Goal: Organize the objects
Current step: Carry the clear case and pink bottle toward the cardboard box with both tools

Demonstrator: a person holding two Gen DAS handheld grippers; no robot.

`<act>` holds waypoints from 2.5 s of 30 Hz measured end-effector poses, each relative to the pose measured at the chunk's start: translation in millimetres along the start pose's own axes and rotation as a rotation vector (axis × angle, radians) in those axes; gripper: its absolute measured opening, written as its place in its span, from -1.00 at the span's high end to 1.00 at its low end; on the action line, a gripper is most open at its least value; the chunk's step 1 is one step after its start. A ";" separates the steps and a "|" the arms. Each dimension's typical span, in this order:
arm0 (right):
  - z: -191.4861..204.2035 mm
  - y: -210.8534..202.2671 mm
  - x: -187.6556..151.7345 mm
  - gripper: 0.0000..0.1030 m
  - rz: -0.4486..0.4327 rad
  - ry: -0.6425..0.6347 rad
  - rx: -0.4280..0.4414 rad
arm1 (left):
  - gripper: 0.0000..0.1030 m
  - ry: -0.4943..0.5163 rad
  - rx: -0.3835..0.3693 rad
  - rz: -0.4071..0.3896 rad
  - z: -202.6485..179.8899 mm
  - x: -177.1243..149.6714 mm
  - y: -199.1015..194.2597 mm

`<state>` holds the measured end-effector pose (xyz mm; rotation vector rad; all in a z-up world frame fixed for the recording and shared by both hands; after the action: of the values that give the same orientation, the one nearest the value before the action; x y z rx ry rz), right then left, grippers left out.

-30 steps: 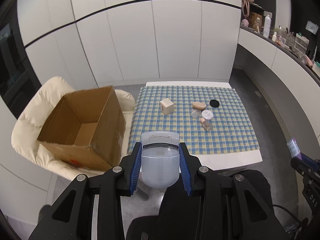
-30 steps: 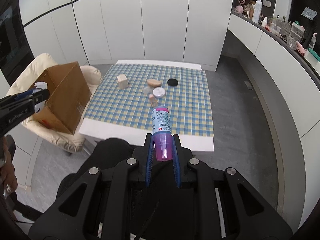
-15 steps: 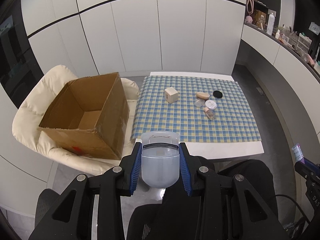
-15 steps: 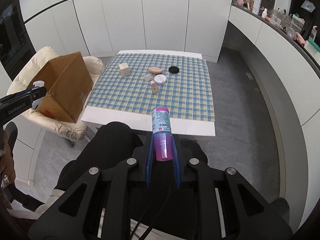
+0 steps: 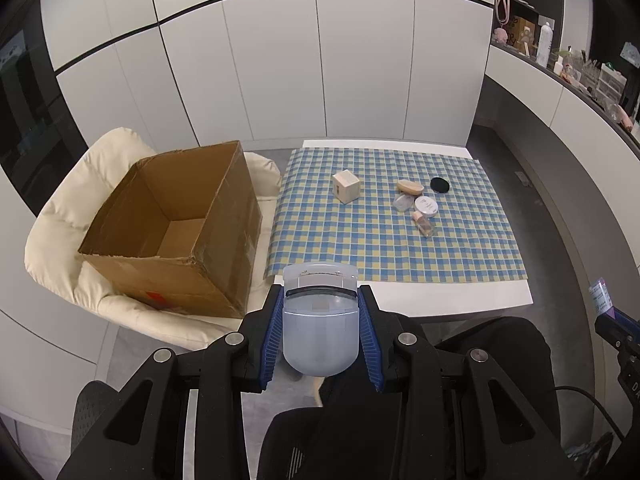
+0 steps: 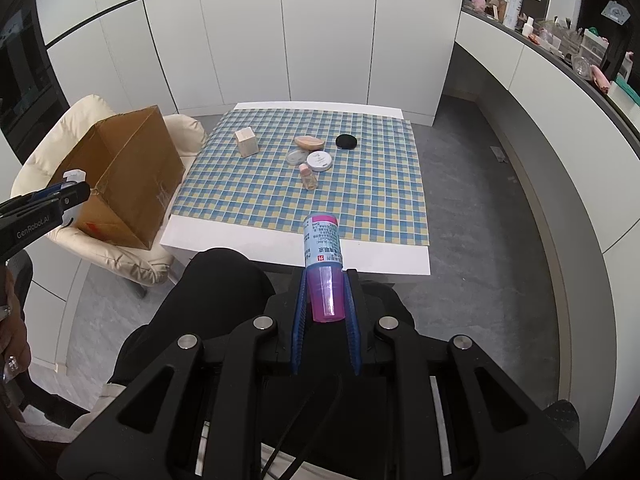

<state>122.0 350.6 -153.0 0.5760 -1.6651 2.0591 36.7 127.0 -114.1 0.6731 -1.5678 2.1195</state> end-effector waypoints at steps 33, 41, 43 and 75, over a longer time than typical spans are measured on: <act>120.1 79.7 35.2 0.63 0.096 -0.278 0.153 | 0.30 -0.215 0.140 0.113 109.7 -31.3 33.4; 157.6 87.3 31.5 0.63 0.115 -0.364 0.206 | 0.30 -0.253 0.183 0.127 134.5 -44.1 30.1; 165.7 89.3 30.4 0.63 0.122 -0.384 0.217 | 0.30 -0.262 0.195 0.132 140.7 -47.8 29.4; 248.2 136.5 55.5 0.63 0.132 -0.517 0.297 | 0.30 -0.434 0.252 0.168 206.3 -51.8 75.9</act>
<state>11.7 85.6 -183.1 1.2124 -1.6996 2.4194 60.6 -94.3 -151.8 1.1914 -1.6273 2.4418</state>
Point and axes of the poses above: each gripper's, at about its wrist camera, not at the fingertips, and y roughly the way its jaws point, z to its left, x to its top, the point moved 3 cm from there along y, roughly the way its jaws point, and after that the axes turned 13 degrees about x, right-handed, at the moved point
